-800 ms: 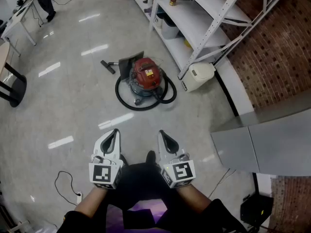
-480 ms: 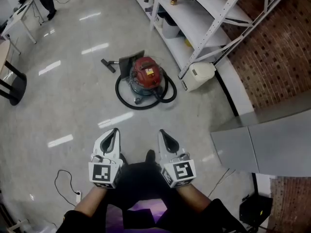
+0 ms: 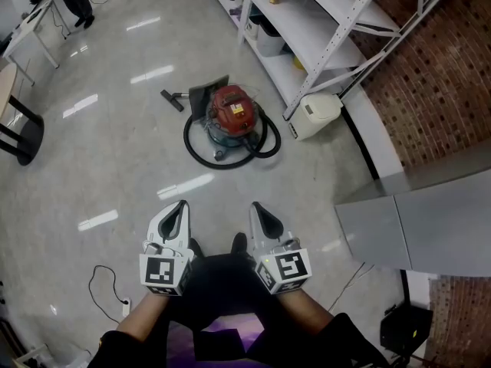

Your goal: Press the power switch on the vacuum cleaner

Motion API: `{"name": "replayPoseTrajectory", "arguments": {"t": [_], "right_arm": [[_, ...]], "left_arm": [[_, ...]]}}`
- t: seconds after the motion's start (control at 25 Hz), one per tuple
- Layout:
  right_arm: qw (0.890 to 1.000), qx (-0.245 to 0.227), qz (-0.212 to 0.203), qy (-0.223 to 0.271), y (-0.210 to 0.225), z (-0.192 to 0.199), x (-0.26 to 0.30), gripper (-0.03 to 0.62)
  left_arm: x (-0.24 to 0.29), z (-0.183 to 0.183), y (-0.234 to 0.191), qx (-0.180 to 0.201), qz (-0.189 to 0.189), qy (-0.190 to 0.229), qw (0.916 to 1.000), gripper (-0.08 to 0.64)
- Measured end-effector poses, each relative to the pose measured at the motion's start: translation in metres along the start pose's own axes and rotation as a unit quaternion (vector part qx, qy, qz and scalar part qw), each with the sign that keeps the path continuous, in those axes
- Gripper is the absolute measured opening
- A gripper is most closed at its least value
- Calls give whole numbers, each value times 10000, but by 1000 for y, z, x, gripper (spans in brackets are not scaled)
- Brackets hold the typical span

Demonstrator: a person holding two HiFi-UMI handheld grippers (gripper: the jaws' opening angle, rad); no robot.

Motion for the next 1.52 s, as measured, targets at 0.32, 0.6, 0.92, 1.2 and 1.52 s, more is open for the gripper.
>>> {"name": "replayPoseTrajectory", "arguments": {"t": [0.32, 0.6, 0.92, 1.2, 1.52], "right_arm": [[10000, 51, -9, -21, 15, 4, -8, -8], [9999, 93, -99, 1, 47, 4, -17, -8], [9997, 51, -131, 219, 86, -1, -31, -8], [9995, 242, 23, 215, 107, 0, -34, -8], [9990, 305, 272, 185, 126, 2, -24, -8]], "left_arm": [[7, -3, 14, 14, -41, -25, 10000, 15], [22, 0, 41, 100, -156, -30, 9998, 15], [46, -1, 85, 281, 18, 18, 9996, 15], [66, -6, 100, 386, 181, -25, 9991, 15], [102, -3, 104, 380, 504, -58, 9980, 15]]}}
Point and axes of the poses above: the fingertips, and each gripper's own axes: x forward along the fingers, y to its right, z out of its underside, the point moved 9 cm from there along -x, backward along the fingers, and after that the axes turned 8 degrees about y, right-handed, at the moved point
